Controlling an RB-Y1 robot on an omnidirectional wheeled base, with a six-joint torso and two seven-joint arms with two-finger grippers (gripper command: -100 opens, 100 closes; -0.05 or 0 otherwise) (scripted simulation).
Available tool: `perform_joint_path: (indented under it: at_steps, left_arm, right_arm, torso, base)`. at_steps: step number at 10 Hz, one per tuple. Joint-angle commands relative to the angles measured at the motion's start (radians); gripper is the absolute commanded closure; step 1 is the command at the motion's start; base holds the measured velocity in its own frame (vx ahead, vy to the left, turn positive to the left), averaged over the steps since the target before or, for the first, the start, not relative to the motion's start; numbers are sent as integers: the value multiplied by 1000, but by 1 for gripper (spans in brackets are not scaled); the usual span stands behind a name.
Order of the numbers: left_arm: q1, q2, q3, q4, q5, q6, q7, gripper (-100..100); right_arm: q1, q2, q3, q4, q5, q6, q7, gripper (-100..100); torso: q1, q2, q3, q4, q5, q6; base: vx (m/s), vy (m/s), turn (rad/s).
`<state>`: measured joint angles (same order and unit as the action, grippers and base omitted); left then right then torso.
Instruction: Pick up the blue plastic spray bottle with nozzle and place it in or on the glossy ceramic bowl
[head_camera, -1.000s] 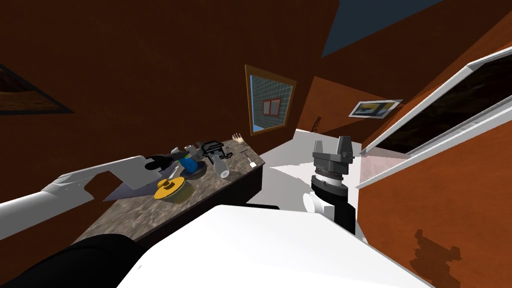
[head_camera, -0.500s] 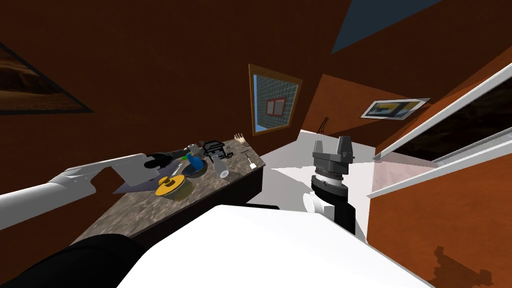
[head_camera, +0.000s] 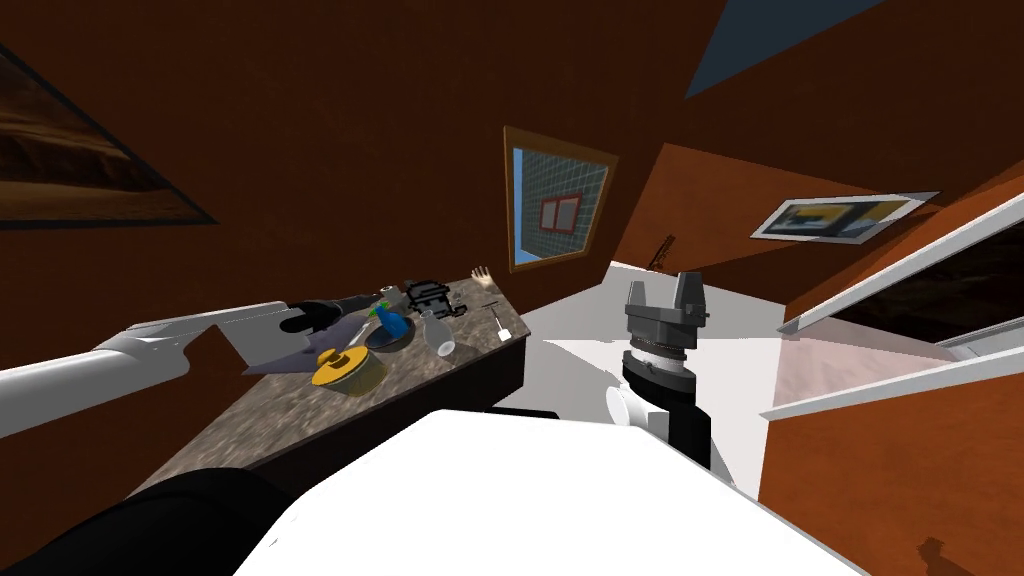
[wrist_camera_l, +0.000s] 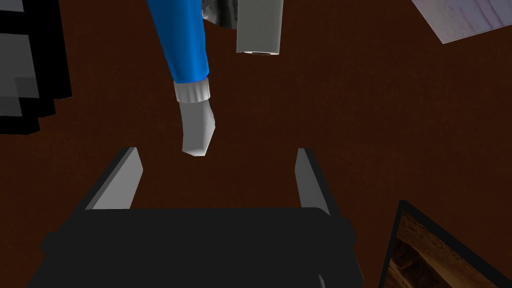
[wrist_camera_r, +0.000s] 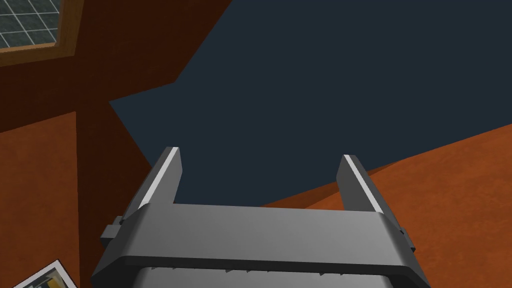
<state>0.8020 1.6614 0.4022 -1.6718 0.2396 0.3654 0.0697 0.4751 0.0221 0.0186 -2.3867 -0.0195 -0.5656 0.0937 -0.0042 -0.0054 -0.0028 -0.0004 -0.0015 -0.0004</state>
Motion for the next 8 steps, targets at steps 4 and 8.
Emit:
perform_joint_path:
  at_steps: [4, 8]
  left_arm:
    - [0, 59, -27, 81, -3, -127, 39, -100]
    - [1, 117, -53, 159, -4, -231, 77, -100]
  right_arm:
    - [0, 0, 0, 0, 0, 0, 0, 0]
    - [0, 0, 0, 0, 0, 0, 0, 0]
  torso:
    - [-1, 0, 0, 0, 0, 0]
    - [0, 0, 0, 0, 0, 0]
  base:
    - [31, -52, 101]
    - [36, -63, 92]
